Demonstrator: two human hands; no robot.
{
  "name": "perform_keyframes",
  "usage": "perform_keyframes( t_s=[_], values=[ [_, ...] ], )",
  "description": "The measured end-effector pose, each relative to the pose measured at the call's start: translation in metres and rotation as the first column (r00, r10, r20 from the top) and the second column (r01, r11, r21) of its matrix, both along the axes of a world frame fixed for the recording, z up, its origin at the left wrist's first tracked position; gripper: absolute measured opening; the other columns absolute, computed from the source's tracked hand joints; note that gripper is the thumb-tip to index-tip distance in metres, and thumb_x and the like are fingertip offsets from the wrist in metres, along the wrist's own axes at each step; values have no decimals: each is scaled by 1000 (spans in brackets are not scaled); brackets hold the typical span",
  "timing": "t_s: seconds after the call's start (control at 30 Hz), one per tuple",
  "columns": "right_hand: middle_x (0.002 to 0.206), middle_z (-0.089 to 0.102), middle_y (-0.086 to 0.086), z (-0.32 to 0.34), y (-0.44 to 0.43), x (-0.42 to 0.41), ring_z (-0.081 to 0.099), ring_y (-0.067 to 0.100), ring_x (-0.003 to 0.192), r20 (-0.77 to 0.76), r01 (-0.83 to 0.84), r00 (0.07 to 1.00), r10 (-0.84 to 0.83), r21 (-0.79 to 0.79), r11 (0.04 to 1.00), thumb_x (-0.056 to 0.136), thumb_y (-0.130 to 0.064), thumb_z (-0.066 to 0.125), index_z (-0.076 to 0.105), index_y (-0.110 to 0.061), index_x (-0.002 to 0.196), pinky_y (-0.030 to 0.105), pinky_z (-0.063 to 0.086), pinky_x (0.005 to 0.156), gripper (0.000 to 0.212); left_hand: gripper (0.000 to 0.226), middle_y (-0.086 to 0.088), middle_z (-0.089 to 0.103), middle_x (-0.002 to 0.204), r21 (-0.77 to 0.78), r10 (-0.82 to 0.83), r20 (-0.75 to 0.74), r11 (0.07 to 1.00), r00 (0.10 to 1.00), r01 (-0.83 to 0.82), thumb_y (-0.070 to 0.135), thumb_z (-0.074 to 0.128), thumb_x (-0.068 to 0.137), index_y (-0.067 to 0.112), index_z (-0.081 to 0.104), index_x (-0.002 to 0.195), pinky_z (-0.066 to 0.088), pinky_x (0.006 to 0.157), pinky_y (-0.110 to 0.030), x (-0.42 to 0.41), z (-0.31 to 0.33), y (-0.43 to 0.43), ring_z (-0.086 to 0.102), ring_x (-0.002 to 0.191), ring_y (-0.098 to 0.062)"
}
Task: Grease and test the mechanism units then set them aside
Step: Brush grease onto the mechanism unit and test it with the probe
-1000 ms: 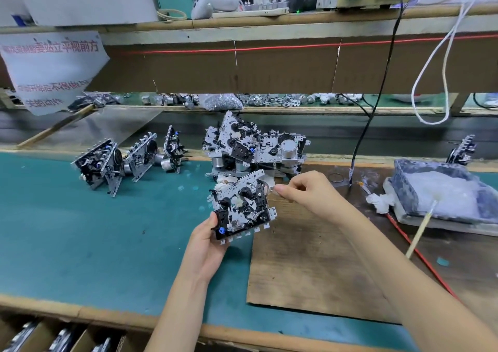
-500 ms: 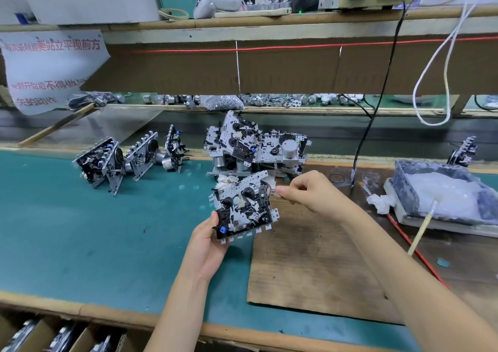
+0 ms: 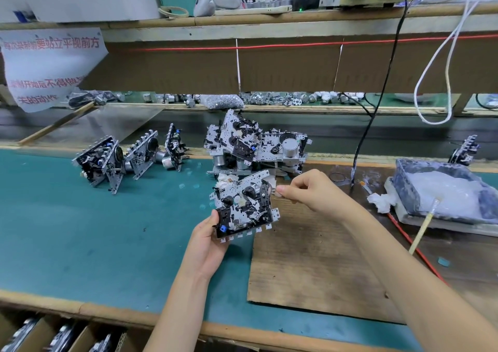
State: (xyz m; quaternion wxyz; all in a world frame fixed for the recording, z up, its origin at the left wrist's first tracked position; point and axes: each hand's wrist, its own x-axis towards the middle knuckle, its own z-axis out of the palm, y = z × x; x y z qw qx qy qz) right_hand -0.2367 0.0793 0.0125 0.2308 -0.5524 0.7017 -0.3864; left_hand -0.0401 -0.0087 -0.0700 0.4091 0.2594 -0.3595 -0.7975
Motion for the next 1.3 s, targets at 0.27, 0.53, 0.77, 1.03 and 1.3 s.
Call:
perform_keyframes(
  t_s=[0.27,0.53,0.77,1.03,1.3],
  values=[
    [36,32,-11,-7,-1,3,30,4,36,-16,51,999,-51,-3,999,86,-35,63,55,9,62,12,27,45,51,51,-6,75,88,15,3,-16,1000,1000,-3,17,34,99,12,79,75,55,58,-20,0,0,-1,72,77,-14],
    [33,38,-14,-7,-3,2,35,2,36,-3,70,998,-70,31,997,86,-38,61,57,12,70,9,29,41,53,50,-7,74,93,21,-1,-25,1000,1000,2,17,34,98,10,79,78,56,65,-23,-1,-1,-2,71,82,-15],
    [32,40,-13,-10,-6,5,37,2,34,1,91,996,-91,19,996,86,-39,61,58,9,68,9,29,41,51,49,-5,75,87,28,4,-37,1000,999,-3,18,36,96,11,79,74,54,58,-21,-1,-3,-2,71,74,-13],
    [96,65,-2,8,-5,11,59,9,90,-21,97,995,-98,-75,992,86,-41,59,63,-11,109,23,48,82,39,42,-5,75,88,25,-13,-31,1000,999,14,22,42,91,11,79,75,55,60,-21,0,-2,-2,71,77,-13],
    [146,31,7,18,-14,55,26,22,135,-852,-136,479,214,168,976,66,-73,57,-5,-11,148,58,-12,108,120,37,-14,71,101,4,-45,-13,999,999,45,26,48,81,1,70,97,56,79,-34,0,2,1,69,89,-22]
  ],
)
